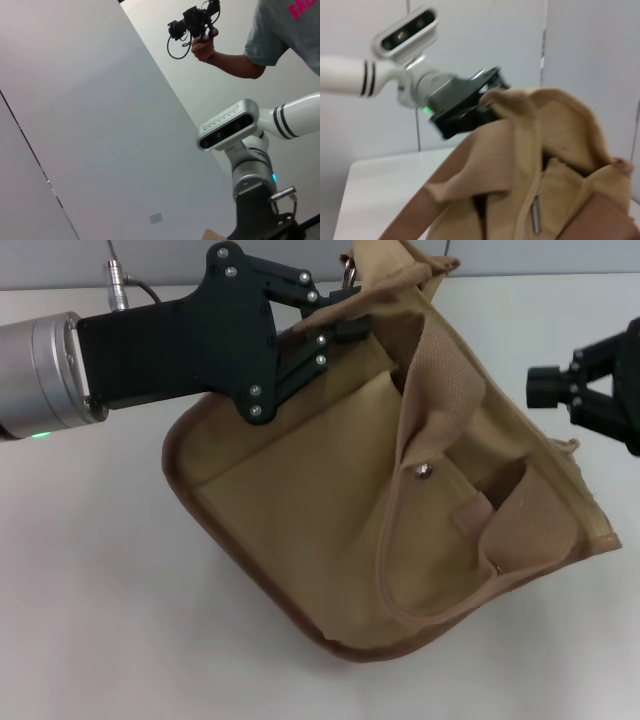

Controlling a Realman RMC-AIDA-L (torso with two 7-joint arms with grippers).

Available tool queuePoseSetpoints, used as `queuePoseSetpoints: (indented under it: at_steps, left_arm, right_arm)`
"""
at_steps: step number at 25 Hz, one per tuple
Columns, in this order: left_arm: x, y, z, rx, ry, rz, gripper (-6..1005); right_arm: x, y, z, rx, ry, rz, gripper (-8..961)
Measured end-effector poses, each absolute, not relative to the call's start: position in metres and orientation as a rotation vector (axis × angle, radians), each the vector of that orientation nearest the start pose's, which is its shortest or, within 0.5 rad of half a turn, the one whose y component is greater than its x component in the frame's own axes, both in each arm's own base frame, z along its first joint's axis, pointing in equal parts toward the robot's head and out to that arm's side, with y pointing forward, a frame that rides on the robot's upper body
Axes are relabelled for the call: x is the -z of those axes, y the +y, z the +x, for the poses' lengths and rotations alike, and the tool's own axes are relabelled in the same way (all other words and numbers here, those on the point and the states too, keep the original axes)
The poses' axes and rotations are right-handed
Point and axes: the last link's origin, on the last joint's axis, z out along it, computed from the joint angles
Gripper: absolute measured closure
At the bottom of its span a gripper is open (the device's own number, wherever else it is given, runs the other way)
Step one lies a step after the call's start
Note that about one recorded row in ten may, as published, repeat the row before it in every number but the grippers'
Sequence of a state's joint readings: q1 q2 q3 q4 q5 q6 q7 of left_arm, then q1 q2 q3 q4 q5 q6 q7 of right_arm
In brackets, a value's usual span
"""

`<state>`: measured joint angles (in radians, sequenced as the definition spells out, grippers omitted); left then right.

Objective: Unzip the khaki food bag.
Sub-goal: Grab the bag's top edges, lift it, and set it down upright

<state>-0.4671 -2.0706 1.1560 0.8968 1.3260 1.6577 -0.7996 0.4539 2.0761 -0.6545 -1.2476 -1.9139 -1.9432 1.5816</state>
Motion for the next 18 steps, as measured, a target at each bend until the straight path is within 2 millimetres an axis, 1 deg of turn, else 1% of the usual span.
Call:
queuePoseSetpoints:
  at_steps: [2, 5, 7, 10, 11, 12, 16, 18]
  left_arm:
    - [-0.022, 0.321, -0.153, 1.112, 0.632, -2.481, 906]
    - [-0.021, 0.32, -0.152, 1.114, 0.635, -2.485, 906]
    - [-0.021, 0.32, -0.152, 1.115, 0.637, -2.486, 906]
    - [-0.021, 0.32, -0.151, 1.117, 0.642, -2.486, 906]
    - [-0.021, 0.32, -0.151, 1.118, 0.645, -2.486, 906]
    - [-0.021, 0.32, -0.151, 1.118, 0.645, -2.486, 906]
    - [-0.021, 0.321, -0.15, 1.119, 0.648, -2.486, 906]
    - [-0.021, 0.321, -0.15, 1.119, 0.649, -2.486, 906]
  right_arm:
    - [-0.099, 0.311, 0.206, -0.701, 0.233, -2.798, 907]
    - [-0.099, 0.315, 0.204, -0.7, 0.232, -2.794, 892]
    - [-0.098, 0.318, 0.202, -0.699, 0.229, -2.793, 856]
    - [-0.092, 0.323, 0.196, -0.713, 0.227, -2.817, 803]
    - [-0.087, 0.325, 0.191, -0.716, 0.222, -2.846, 785]
    - [-0.087, 0.325, 0.191, -0.716, 0.222, -2.846, 767]
    - [-0.074, 0.33, 0.18, -0.688, 0.193, -2.913, 696]
    - [-0.072, 0.331, 0.178, -0.681, 0.188, -2.921, 673]
